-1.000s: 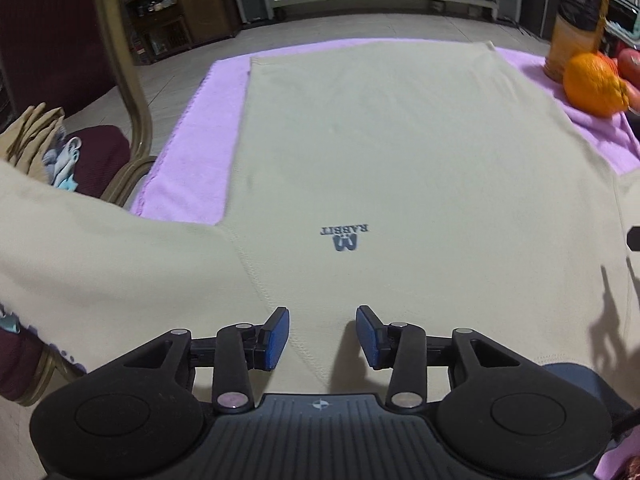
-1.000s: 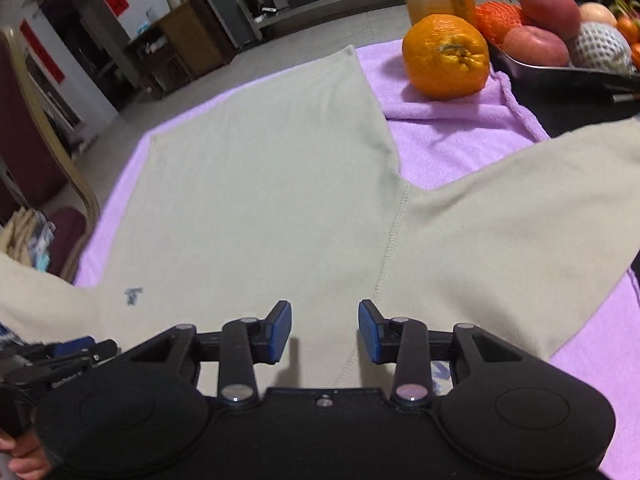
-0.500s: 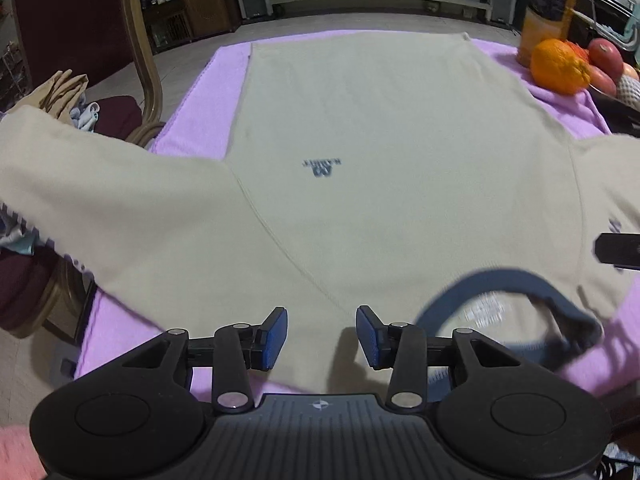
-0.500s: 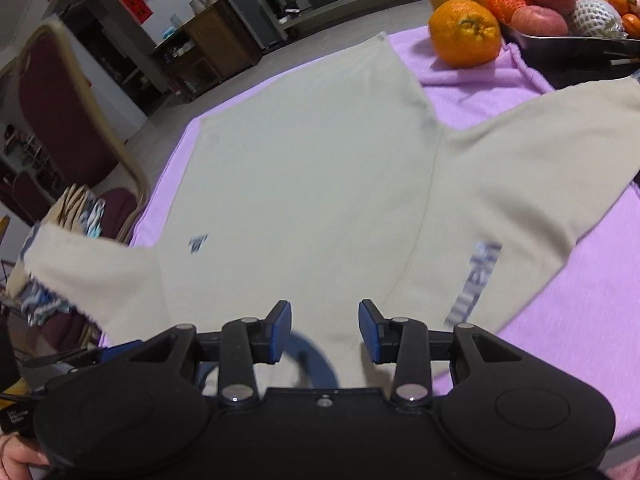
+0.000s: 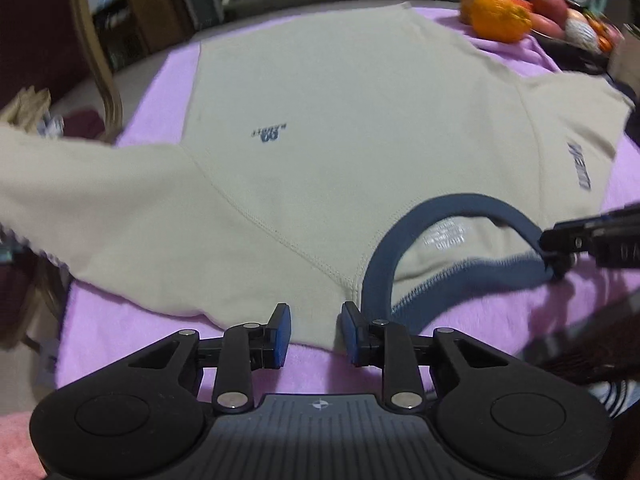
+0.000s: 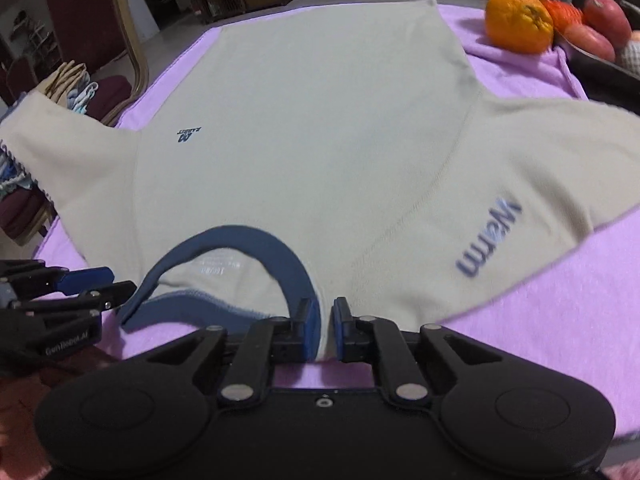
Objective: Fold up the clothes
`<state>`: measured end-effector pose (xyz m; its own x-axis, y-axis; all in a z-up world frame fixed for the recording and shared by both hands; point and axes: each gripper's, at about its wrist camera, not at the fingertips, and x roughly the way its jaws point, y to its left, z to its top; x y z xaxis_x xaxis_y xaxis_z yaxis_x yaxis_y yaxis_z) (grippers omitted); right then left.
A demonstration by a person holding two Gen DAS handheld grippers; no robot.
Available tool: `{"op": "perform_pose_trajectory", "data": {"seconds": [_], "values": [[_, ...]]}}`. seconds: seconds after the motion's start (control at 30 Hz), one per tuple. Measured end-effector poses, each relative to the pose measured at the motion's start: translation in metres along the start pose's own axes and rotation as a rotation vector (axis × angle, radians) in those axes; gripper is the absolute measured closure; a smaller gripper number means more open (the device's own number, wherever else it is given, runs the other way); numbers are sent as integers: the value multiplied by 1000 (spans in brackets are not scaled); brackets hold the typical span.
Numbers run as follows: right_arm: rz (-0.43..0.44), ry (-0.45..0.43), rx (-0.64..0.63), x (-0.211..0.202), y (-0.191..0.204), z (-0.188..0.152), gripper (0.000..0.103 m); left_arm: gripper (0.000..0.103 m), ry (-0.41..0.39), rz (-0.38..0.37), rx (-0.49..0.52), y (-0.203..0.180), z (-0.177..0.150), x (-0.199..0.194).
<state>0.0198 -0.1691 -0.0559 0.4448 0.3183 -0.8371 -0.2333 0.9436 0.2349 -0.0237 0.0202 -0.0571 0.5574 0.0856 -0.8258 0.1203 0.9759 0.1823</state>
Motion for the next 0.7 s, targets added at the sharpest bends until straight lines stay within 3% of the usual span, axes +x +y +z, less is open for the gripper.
{"op": "perform_pose_trajectory", "data": {"seconds": [0.13, 0.27, 0.43, 0.5, 0.6, 0.7], "values": [[42, -43, 42, -10, -5, 1, 89, 67, -3, -5, -107, 26, 9, -1], [128, -139, 159, -40, -9, 18, 66, 65, -110, -15, -257, 71, 22, -29], [221, -225, 193, -76, 17, 54, 51, 56, -210, -75, -473, 141, 28, -70], [271, -263, 205, -83, 32, 68, 33, 53, -268, -70, -561, 177, 22, -81], [337, -307, 251, -79, 55, 89, 31, 53, -356, -58, -694, 231, 12, -96], [421, -331, 313, -68, 79, 104, 31, 61, -441, -44, -821, 284, 2, -107]]}}
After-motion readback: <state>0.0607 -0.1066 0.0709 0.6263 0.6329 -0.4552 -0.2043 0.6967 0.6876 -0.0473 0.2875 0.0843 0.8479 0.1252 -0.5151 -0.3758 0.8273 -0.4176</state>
